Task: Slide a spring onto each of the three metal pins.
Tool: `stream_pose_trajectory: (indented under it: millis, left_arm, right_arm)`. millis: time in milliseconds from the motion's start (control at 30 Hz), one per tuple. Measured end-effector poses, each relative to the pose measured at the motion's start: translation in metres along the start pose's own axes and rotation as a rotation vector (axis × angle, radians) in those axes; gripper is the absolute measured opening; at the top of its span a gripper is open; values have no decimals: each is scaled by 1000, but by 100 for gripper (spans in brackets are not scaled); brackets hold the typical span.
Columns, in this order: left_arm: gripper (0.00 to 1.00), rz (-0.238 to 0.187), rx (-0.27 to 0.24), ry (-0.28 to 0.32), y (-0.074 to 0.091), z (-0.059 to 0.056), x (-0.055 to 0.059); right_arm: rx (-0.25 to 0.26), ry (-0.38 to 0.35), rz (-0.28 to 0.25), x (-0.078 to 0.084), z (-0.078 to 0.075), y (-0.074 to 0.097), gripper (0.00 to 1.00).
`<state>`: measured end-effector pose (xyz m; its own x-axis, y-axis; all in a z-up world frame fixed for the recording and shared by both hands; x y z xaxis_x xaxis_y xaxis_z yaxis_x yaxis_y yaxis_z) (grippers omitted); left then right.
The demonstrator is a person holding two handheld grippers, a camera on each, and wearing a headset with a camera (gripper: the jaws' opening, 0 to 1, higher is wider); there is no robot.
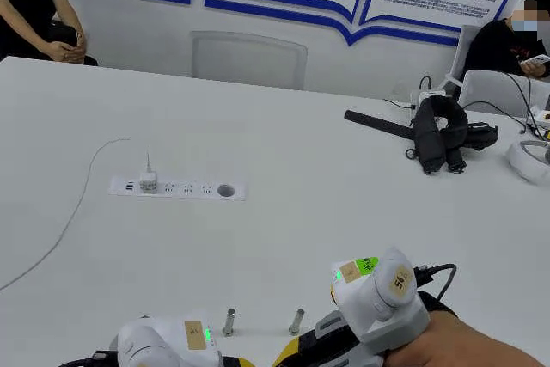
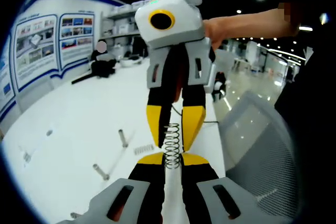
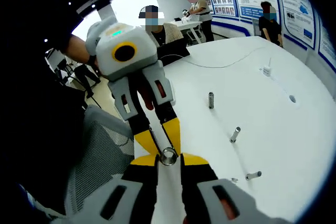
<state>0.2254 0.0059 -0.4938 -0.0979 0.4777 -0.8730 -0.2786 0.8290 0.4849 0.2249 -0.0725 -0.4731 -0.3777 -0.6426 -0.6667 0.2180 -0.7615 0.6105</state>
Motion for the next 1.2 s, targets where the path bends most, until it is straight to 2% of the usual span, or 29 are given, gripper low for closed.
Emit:
stream_pose_trajectory:
  millis: [133, 567, 800, 1200]
  left_arm:
    - [10, -2, 17, -4, -1, -2, -1]
    - [10, -9, 54, -32, 1, -7, -1]
    - [10, -11, 58, -25, 0, -6, -2]
    - [11, 2, 62, -4, -2, -9, 2]
  right_arm:
    - [-18, 53, 57, -3, 3, -1, 18]
    - [-60, 136, 146, -5, 5, -3, 17]
    - [-58, 160, 159, -6, 7, -3, 13]
    - [-54, 162, 180, -3, 7, -6, 12]
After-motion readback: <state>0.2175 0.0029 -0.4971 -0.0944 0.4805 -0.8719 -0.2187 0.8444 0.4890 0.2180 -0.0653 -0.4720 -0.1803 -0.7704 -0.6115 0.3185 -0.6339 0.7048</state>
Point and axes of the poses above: the centre of the closed fingertips' face, and the gripper's own axes: y roughly backward along the fingers, z roughly to its left, x roughly out of its underside, the point moved 6 cm from there along y, roughly backward along the fingers, and after that the axes turned 15 degrees about -x, right-handed, at the moved point
